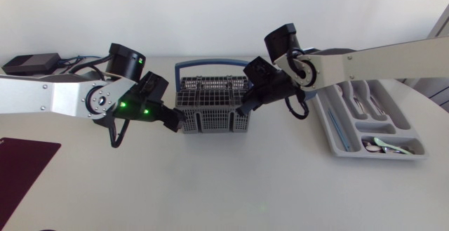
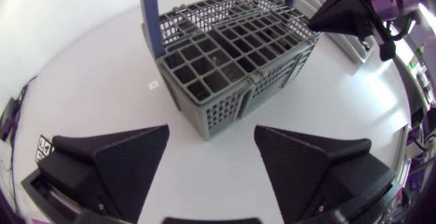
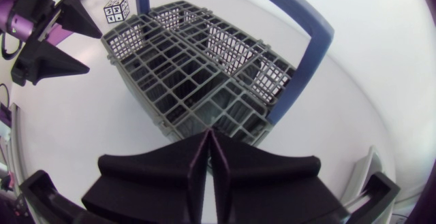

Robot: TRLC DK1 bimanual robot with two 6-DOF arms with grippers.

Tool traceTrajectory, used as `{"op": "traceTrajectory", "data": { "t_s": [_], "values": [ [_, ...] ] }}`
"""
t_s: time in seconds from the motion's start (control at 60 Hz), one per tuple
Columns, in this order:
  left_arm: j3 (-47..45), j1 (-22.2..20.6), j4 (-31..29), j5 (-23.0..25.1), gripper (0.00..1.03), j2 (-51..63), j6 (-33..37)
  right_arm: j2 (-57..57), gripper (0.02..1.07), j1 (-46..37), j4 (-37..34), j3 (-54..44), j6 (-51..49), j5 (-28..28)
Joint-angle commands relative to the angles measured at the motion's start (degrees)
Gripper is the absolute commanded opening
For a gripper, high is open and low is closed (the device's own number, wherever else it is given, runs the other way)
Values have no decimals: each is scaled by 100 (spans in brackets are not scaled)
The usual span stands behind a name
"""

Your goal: Transfer all utensils from the basket to the drawer tray.

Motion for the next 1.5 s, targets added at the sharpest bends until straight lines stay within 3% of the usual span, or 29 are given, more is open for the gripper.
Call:
{"op": "traceTrajectory", "data": {
  "t_s": [0.0,0.467,0.5,0.6,0.683,0.867,1.017,1.133,1.217,1.483],
  "values": [
    [-115,-29,-40,55,87,-232,123,-96,12,39,-69,-245,53,-6],
    [-88,-46,-102,55,87,-435,88,-316,13,241,-122,-368,80,29],
    [-88,-38,-111,55,87,-470,79,-386,21,241,-122,-395,80,29],
    [-97,-20,-128,55,87,-610,70,-588,63,249,-131,-456,88,64],
    [-97,-11,-137,55,88,-681,70,-720,77,249,-122,-500,124,108],
    [-62,50,-128,64,88,-918,44,-1081,89,276,-87,-571,238,187],
    [-141,112,-67,64,88,-1261,-44,-1476,90,293,-52,-755,255,257],
    [-229,173,-32,64,92,-1551,-149,-1792,103,285,-25,-966,247,337],
    [-317,261,-23,64,99,-1779,-228,-2056,103,232,-8,-1168,247,372],
    [-598,428,-111,64,99,-2465,-501,-2944,103,-295,-25,-1704,36,627]
  ]
}}
